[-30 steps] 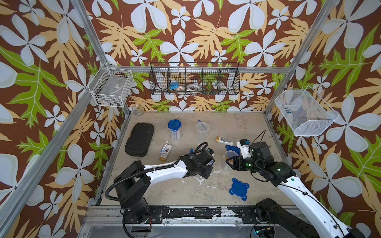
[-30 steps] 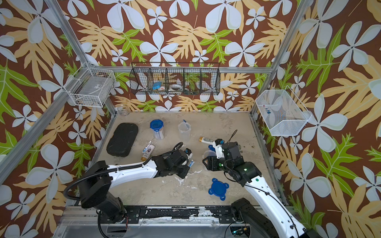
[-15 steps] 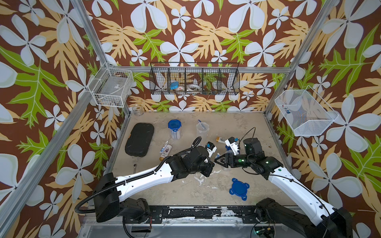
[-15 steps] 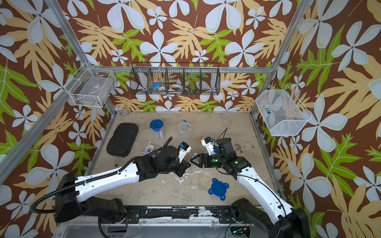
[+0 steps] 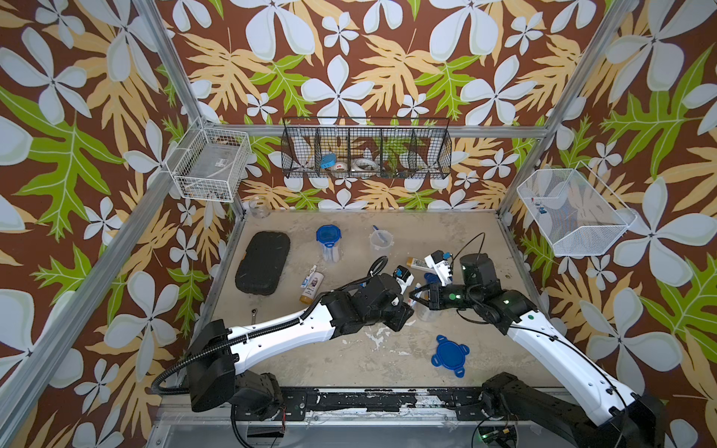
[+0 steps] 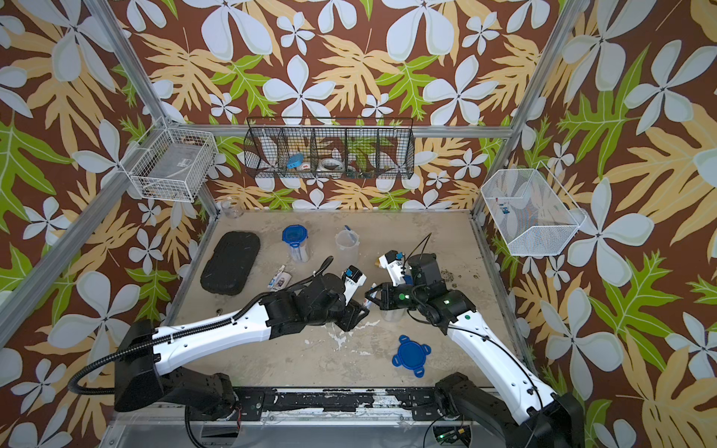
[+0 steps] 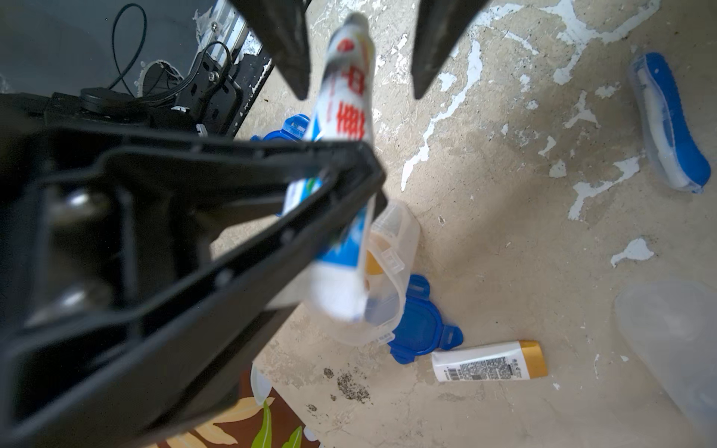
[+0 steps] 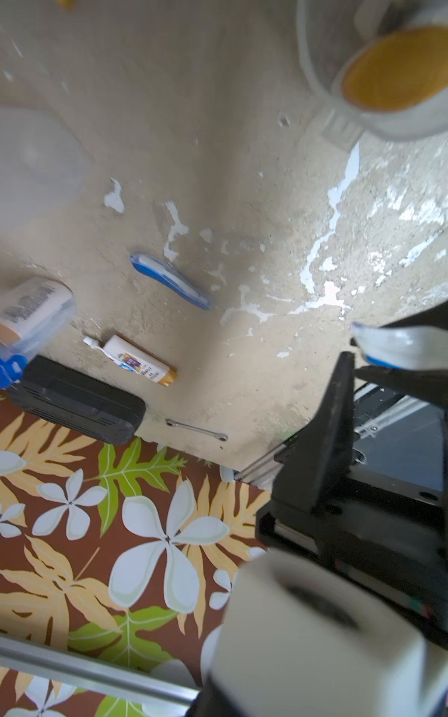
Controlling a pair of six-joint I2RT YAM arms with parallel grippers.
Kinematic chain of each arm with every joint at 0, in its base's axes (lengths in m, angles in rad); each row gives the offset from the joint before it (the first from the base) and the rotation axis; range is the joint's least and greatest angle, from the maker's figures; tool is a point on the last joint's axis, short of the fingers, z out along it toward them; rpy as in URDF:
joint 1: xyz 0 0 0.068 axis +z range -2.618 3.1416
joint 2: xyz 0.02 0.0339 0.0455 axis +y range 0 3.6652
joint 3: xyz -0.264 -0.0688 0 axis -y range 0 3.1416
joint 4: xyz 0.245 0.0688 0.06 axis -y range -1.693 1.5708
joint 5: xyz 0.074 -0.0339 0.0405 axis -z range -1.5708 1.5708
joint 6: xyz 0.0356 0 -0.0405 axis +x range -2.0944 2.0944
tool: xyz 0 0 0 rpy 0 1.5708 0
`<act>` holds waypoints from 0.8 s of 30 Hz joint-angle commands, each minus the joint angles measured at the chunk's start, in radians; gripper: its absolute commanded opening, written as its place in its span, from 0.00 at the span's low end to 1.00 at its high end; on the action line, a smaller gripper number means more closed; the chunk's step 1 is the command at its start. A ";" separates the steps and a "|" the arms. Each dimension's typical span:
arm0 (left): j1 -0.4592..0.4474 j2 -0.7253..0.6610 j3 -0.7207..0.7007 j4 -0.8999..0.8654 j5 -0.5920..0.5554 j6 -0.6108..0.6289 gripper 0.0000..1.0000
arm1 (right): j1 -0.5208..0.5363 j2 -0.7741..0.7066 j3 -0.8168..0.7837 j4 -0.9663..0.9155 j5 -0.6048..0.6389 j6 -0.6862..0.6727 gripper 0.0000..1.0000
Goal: Pack away toiletry kits
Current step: Place the toiletry item into the container.
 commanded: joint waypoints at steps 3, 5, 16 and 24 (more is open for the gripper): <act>0.012 0.001 -0.032 -0.045 -0.070 -0.029 0.74 | -0.002 -0.010 0.077 -0.144 0.395 -0.137 0.00; 0.028 0.029 -0.021 -0.103 -0.087 -0.047 0.74 | -0.003 -0.006 0.079 -0.121 0.499 -0.166 0.00; 0.043 0.056 -0.025 -0.156 -0.140 -0.094 0.74 | -0.003 0.024 0.019 0.006 0.701 -0.248 0.00; 0.143 0.065 -0.045 -0.163 -0.103 -0.141 0.73 | -0.002 0.000 -0.079 0.126 0.644 -0.252 0.00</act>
